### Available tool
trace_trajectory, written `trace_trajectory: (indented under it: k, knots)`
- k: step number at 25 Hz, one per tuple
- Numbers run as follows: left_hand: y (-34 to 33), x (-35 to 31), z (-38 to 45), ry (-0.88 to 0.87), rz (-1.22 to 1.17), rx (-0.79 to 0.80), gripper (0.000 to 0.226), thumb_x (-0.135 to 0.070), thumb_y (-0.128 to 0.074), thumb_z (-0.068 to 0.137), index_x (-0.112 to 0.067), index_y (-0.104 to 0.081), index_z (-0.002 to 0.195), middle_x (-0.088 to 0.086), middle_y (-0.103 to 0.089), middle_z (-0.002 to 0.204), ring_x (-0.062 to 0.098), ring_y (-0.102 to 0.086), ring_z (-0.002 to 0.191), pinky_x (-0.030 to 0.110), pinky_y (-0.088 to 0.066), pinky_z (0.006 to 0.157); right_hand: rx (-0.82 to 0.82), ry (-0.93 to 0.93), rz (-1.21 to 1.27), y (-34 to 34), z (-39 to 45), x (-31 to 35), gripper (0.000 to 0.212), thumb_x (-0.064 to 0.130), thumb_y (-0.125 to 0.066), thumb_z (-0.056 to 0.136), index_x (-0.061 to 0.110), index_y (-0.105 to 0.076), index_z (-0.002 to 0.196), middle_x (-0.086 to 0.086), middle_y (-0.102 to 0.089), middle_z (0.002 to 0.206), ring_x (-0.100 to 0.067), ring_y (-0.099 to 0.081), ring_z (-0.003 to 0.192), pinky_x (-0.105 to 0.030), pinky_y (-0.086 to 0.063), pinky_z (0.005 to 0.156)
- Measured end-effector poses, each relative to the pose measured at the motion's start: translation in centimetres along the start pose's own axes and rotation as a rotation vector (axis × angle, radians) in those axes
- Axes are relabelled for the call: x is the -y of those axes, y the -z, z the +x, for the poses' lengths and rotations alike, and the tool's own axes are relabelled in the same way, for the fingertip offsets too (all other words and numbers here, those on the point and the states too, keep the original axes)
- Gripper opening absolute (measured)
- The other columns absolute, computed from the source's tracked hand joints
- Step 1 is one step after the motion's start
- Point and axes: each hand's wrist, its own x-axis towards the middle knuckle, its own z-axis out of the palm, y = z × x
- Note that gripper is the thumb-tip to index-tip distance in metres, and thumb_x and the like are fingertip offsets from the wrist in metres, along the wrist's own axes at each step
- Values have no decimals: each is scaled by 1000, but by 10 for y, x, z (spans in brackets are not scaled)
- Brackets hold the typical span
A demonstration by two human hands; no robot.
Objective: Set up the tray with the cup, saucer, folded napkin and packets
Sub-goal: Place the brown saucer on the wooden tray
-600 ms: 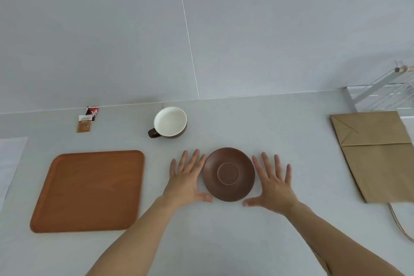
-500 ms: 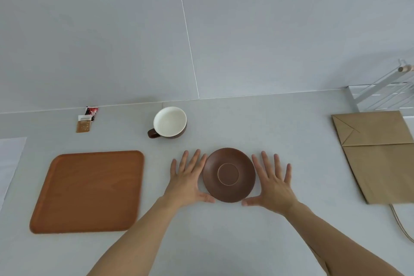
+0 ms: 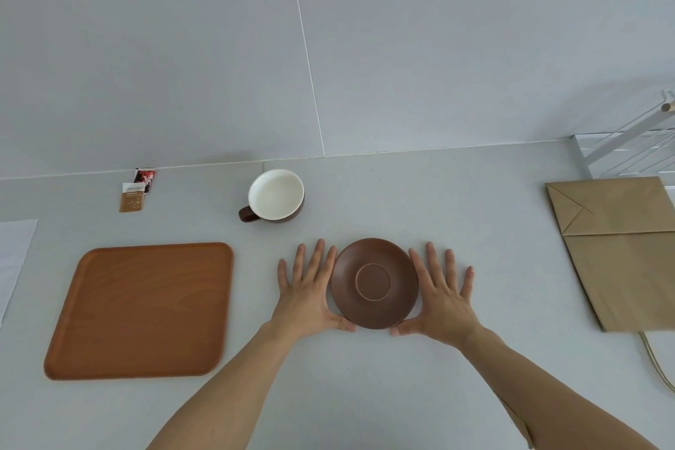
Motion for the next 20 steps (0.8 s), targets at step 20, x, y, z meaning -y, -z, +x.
trace_trajectory:
  k: [20]
  knots:
    - [15, 11, -40, 135, -168, -125, 142, -100, -51, 29, -57, 28, 139, -16, 37, 154, 20, 40, 139, 61, 17, 110, -45, 149, 51, 14, -2, 32, 146, 95, -62, 35, 50, 25, 144, 16, 33, 156, -30, 40, 139, -63, 18, 112]
